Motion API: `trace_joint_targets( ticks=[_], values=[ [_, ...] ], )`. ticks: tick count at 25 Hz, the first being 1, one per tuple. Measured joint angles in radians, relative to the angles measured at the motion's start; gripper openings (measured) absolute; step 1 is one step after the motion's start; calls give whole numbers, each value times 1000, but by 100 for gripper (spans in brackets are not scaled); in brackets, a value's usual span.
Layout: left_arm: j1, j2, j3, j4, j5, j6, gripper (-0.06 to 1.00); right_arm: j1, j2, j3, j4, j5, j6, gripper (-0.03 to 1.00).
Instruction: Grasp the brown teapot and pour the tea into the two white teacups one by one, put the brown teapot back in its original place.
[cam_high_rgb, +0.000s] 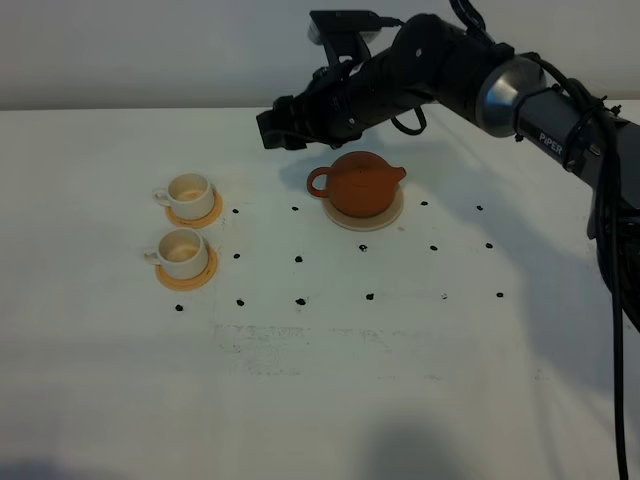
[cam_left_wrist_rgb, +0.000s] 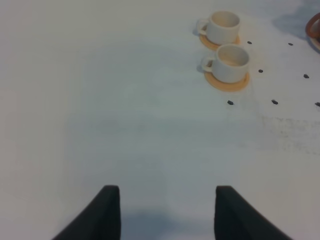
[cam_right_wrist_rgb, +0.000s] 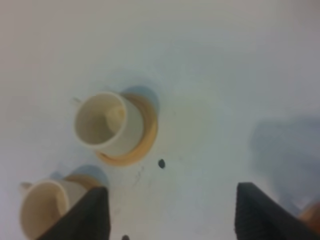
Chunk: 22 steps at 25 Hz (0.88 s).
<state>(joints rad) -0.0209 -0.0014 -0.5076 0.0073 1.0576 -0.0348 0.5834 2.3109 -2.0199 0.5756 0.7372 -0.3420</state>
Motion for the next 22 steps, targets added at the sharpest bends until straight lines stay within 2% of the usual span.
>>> trace_joint_targets(
  ticks=[7,10,13,22],
  values=[
    [0,0,0,0,0,0,45,0,1,-56,-33,26,75,52],
    [0,0,0,0,0,0,45,0,1,-57,-93,23,125,51],
    [0,0,0,0,0,0,45,0,1,-57,-143,-1,158,50],
    [0,0,0,0,0,0,45,24,29,-68,-174,-61,172,50]
  ],
)
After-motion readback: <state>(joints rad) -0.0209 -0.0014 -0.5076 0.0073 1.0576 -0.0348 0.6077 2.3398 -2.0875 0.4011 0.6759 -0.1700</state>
